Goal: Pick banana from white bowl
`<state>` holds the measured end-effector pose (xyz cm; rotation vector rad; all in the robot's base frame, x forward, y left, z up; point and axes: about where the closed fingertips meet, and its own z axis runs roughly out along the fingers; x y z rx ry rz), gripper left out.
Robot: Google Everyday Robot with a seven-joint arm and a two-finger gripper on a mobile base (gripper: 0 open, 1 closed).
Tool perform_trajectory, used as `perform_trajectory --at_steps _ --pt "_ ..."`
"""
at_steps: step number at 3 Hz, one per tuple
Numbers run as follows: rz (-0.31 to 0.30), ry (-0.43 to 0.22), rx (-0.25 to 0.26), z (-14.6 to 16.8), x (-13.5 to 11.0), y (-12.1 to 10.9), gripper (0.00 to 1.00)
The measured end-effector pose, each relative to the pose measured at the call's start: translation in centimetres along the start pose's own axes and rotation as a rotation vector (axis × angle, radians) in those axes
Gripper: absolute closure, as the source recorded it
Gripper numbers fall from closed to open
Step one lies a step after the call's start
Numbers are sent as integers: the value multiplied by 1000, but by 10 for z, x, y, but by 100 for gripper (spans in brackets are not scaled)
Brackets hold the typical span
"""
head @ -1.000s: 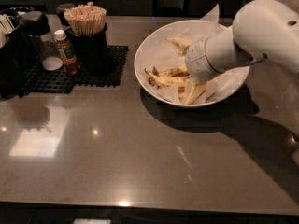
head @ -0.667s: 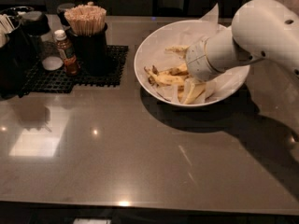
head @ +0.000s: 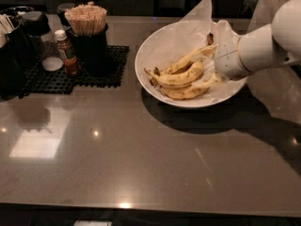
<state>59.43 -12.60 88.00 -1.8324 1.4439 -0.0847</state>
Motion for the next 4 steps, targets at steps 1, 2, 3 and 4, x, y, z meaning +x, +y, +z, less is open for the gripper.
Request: perform_trajectory --at_steps 1,2,3,4 --pt "56 37 74 -42 23 -10 25" --pt "75 46 110 -61 31 -18 22" --pt "53 32 136 -67 22 -31 22" --pt "0 33 197 -85 2 -45 22"
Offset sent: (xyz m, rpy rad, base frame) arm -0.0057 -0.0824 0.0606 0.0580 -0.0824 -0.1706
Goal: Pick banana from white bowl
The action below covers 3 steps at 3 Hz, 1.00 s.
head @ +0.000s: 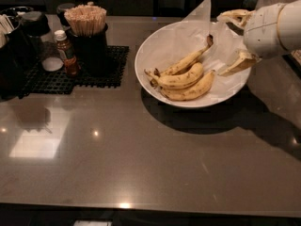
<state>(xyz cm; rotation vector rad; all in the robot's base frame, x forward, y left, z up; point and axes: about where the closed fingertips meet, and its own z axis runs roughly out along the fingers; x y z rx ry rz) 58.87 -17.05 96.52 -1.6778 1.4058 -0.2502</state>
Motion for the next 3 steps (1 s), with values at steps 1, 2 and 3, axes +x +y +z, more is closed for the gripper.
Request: perform_trajectory --at_steps 1,2,3 --pt "-75 9 43 -17 -30 -8 22" --pt "-129 -18 25 -14 -58 -8 22" --pt "-145 -49 -43 9 -69 -4 23"
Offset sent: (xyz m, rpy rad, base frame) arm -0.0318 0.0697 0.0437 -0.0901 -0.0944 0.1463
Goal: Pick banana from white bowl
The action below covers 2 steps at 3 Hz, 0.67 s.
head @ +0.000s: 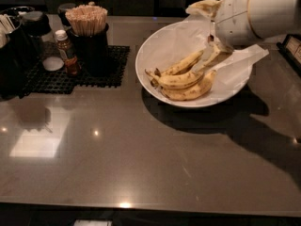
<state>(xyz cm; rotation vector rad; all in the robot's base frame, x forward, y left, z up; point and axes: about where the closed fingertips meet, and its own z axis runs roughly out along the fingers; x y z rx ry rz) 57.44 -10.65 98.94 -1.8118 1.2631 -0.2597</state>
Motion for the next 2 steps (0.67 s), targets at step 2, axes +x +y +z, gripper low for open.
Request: perform_trajectory --at_steps 2 --pt "33 -98 -165 61 -3 14 23"
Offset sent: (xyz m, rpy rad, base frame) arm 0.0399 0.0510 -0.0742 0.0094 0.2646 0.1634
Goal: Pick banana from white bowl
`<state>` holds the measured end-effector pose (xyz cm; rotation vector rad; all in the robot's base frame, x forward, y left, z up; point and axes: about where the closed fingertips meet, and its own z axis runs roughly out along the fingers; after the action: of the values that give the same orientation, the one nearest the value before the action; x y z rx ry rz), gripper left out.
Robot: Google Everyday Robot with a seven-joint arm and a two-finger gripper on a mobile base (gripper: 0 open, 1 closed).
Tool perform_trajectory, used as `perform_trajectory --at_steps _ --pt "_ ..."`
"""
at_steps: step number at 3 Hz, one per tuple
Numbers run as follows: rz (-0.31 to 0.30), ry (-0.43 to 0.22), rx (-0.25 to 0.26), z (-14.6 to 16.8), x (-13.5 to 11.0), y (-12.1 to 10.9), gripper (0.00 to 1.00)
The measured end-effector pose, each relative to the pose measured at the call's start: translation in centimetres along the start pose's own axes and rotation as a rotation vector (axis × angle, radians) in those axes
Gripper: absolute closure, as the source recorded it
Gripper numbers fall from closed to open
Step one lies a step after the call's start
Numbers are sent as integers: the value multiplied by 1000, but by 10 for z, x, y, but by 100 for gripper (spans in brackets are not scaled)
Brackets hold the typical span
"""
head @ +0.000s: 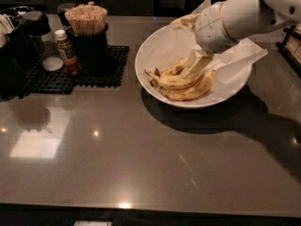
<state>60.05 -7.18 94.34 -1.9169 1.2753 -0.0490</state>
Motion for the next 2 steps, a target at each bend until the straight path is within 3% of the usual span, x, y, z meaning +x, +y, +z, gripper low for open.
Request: perform_trajectory --at_steps 2 --pt "-1 -47 -140 39 5 13 22"
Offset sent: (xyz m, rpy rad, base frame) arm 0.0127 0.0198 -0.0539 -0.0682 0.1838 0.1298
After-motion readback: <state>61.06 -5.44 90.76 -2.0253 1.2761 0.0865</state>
